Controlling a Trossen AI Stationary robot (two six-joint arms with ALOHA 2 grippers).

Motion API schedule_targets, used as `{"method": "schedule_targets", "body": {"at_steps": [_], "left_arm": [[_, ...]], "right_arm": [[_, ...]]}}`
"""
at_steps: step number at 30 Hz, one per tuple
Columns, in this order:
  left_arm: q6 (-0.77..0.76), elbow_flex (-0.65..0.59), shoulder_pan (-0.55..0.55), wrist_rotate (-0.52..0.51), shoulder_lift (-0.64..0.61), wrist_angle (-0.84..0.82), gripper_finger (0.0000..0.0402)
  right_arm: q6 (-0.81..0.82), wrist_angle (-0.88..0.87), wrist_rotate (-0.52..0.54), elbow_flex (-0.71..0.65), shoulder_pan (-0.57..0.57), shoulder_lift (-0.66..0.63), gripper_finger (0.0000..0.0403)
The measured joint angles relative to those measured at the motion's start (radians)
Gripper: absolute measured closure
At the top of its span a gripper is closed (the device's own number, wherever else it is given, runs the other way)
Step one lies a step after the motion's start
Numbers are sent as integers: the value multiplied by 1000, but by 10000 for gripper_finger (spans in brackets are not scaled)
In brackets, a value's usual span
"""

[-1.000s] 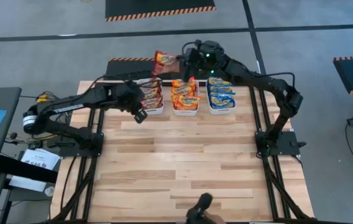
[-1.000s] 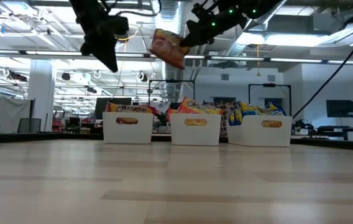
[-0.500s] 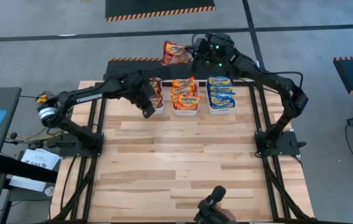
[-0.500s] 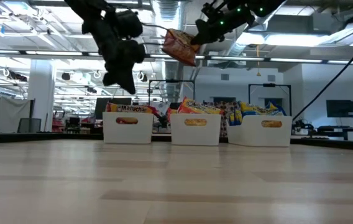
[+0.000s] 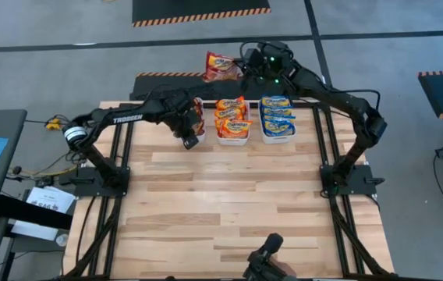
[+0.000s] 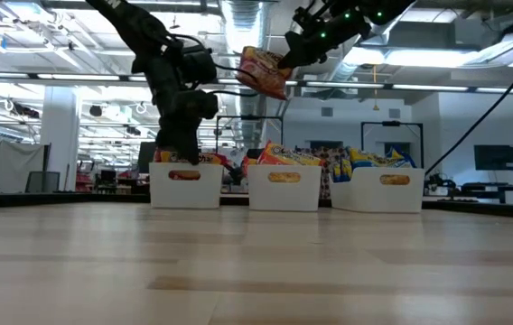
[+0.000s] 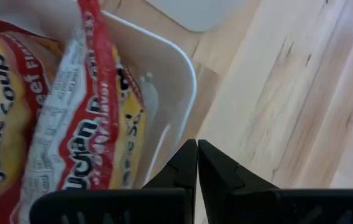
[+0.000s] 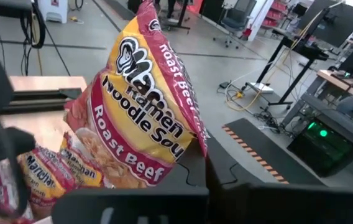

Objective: Sort Maruchan noodles
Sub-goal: Put the red noodle pack into the left white bin

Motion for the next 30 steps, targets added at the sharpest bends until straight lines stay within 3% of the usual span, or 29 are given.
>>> {"method": "schedule_targets", "body": {"at_steps": [16,30], "left_arm": [[38,0,100,83,0,-9,402],[133,1,146,-2,0,-13,402]], "right_arm": [[0,-36,0,0,0,0,402],[0,-41,0,0,0,1,402]]}}
